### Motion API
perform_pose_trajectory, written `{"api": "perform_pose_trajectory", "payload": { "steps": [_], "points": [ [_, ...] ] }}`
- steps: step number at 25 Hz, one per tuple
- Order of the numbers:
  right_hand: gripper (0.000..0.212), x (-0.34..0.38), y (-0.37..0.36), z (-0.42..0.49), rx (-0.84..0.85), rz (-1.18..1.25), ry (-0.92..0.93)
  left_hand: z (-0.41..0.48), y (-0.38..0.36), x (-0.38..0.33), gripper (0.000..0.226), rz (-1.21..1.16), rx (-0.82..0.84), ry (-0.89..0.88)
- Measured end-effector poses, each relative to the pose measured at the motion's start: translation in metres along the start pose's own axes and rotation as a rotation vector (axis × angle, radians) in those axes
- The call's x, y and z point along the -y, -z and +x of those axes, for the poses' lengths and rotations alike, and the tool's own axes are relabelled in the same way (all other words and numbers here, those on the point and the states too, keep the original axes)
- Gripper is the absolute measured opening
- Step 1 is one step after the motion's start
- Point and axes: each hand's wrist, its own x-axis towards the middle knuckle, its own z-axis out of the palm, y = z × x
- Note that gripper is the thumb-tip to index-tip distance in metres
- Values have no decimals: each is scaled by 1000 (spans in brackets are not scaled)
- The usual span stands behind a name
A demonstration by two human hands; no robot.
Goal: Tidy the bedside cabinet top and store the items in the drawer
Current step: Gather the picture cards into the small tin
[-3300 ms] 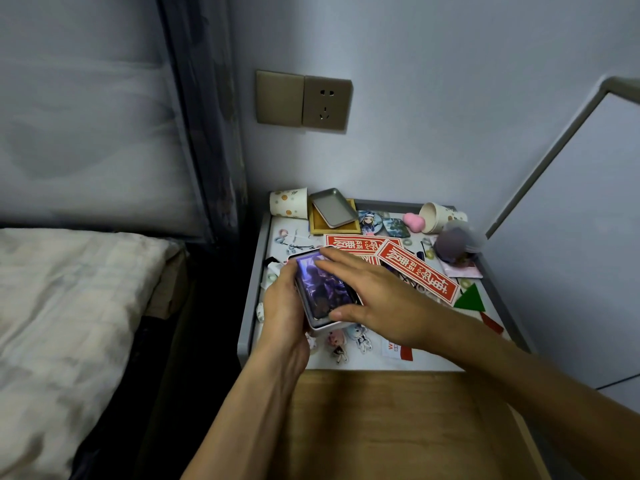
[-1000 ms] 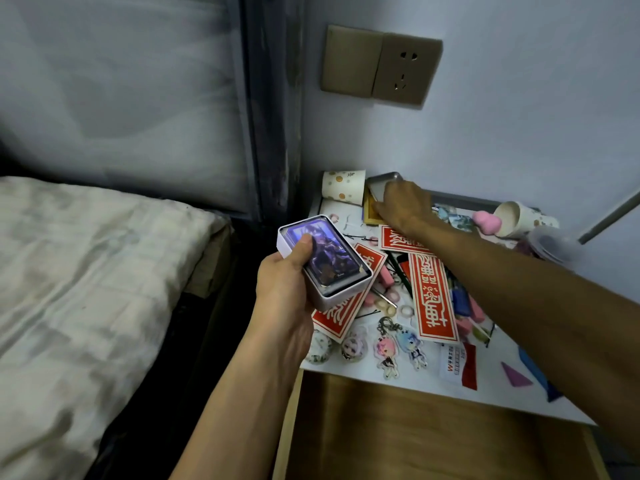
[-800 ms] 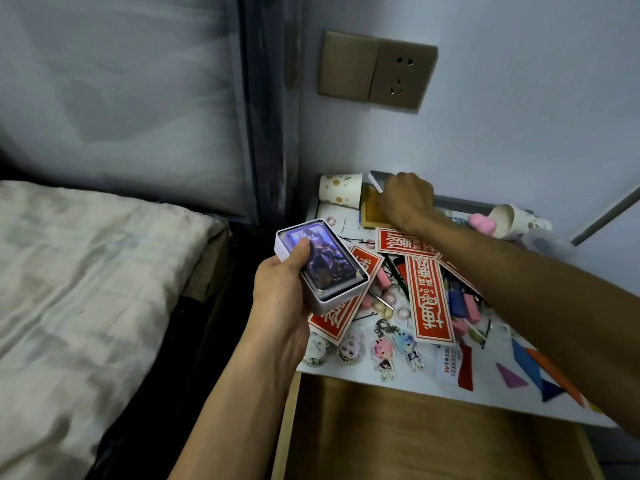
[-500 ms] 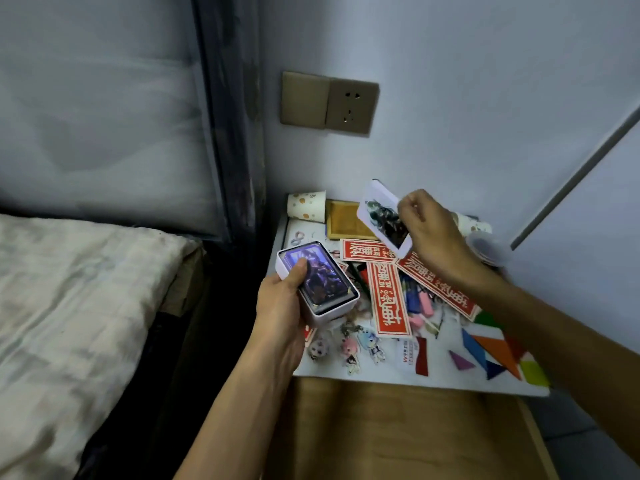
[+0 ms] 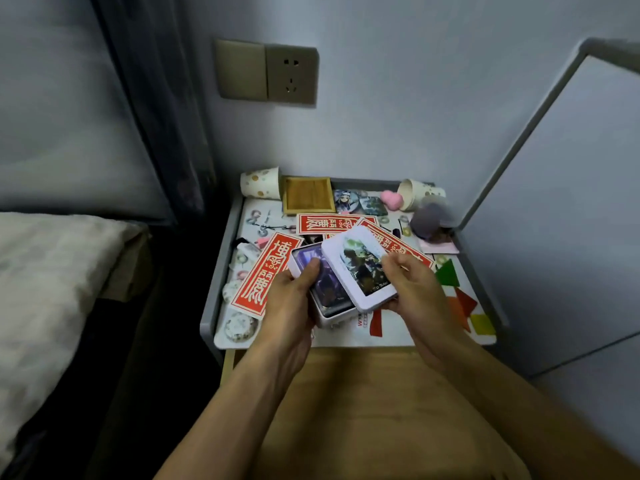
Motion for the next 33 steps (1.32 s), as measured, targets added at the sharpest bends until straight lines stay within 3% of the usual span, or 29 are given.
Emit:
{"api": "perform_pose_trajectory", "payload": {
  "steps": [6,10,11,17,21,26,33],
  "points": [
    [28,-22,3,6,144,-390,118,8,-13,21,31,17,50,-32],
    [105,-30,6,7,162,-637,52,12,-13,35,35,21,118,-48],
    [112,-30,6,7,157,-666,43,12,-15,38,35,27,124,-53],
    [73,-24,14,1,105,-600,61,2,-23,46,43,21,195,-36],
    [81,-17,11,-6,94,-686,127,0,-26,46,49,-23,281,-30],
    [78,-16,12,-11,110,-785,176,-1,-23,47,49,46,278,-20],
    [94,-18,7,-9,150,-841,191,-2,-18,47,43,98,243,-19]
  ]
}}
